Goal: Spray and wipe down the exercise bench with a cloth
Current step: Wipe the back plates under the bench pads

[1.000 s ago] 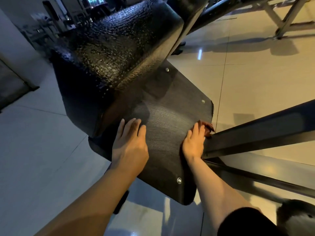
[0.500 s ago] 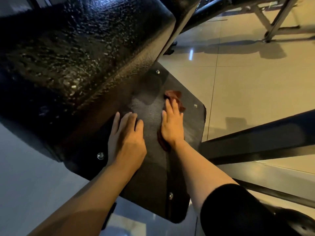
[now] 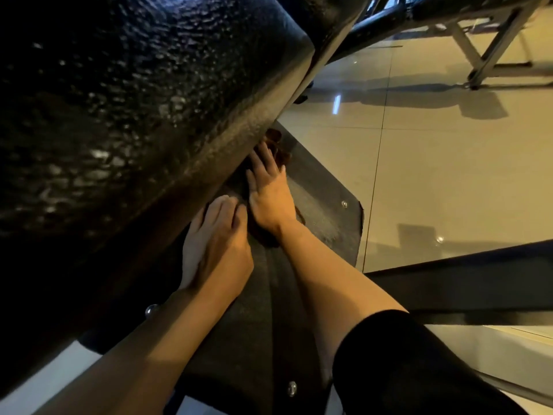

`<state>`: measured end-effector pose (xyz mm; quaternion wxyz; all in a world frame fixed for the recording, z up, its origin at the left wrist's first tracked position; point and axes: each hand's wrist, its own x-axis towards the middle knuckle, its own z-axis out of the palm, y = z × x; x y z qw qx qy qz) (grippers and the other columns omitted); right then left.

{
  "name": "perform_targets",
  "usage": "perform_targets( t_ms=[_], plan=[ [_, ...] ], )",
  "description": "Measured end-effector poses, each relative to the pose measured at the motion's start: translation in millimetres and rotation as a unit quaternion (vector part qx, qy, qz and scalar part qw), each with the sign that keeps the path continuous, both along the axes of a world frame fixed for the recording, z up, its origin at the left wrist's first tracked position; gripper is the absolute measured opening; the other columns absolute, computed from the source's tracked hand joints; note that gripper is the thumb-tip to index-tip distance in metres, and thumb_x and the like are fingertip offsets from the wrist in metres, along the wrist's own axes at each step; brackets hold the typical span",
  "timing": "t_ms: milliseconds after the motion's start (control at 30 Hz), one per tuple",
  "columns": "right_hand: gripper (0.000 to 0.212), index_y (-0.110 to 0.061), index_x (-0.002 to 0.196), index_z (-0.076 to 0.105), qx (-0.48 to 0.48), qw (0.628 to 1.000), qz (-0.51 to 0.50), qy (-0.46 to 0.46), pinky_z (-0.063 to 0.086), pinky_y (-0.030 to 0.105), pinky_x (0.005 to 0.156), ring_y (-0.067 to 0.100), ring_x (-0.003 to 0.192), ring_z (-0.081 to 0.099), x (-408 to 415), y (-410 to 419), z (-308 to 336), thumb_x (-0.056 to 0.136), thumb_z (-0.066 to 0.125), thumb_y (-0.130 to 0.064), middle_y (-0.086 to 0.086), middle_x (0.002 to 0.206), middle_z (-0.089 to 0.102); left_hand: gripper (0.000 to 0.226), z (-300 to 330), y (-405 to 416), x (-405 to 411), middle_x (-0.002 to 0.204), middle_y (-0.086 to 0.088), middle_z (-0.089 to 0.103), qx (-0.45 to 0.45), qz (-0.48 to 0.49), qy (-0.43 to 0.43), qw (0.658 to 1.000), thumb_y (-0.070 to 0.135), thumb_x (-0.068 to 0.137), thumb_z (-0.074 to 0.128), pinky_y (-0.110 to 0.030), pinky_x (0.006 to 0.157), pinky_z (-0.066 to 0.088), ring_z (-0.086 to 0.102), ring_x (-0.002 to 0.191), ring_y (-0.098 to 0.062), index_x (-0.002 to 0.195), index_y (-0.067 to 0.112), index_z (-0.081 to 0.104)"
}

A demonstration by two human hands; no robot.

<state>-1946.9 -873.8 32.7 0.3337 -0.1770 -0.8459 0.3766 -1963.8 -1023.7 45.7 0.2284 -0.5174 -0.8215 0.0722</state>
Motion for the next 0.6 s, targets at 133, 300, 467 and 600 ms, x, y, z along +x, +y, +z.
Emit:
perform_targets(
  t_ms=[133,300,467,600],
  plan=[
    [0.051,-0.013,0.154,0.019,-0.065,0.989,-0.106,-0.078,0.005,0.048,0.120,0.022,0.150,0.003,31.9,37.6,-41.4,0.105,0.032,-0.020,0.008,0.163,0.008,0.057,-1.3,10.2,5.8,0.119,-0.021,0.050,0.022,-0.023,0.004,0.999,0.032,0.081,0.034,-0.046,0.104,0.024,0.042,0.114,-0.032,0.116,-0.005,0.059],
    [0.050,-0.006,0.153,0.021,-0.189,0.948,-0.219,-0.130,0.008,0.044,0.120,0.029,0.148,0.010,62.4,62.4,-82.7,0.105,0.029,-0.018,0.015,0.159,0.014,0.044,6.8,21.4,23.1,0.107,-0.027,0.064,0.070,-0.014,-0.029,0.997,0.011,0.068,0.060,-0.051,0.106,0.036,0.063,0.105,-0.040,0.105,-0.011,0.066],
    [0.050,-0.007,0.151,0.028,-0.081,0.988,-0.118,-0.059,0.026,0.044,0.117,0.033,0.143,0.025,7.1,48.0,-23.6,0.104,0.037,-0.020,0.014,0.158,0.018,0.044,5.8,32.8,23.7,0.104,-0.027,0.066,0.050,-0.004,-0.049,0.998,0.013,0.064,0.062,-0.060,0.101,0.041,0.066,0.102,-0.039,0.101,-0.010,0.067],
    [0.052,-0.013,0.154,0.020,-0.029,0.998,-0.044,-0.035,0.010,0.043,0.122,0.026,0.149,0.009,-6.2,58.8,-17.5,0.104,0.035,-0.021,0.007,0.162,0.008,0.046,-0.9,41.5,22.9,0.103,-0.024,0.068,0.028,-0.011,-0.005,1.000,0.021,0.067,0.065,-0.051,0.104,0.039,0.067,0.101,-0.036,0.103,-0.008,0.068]
  ],
)
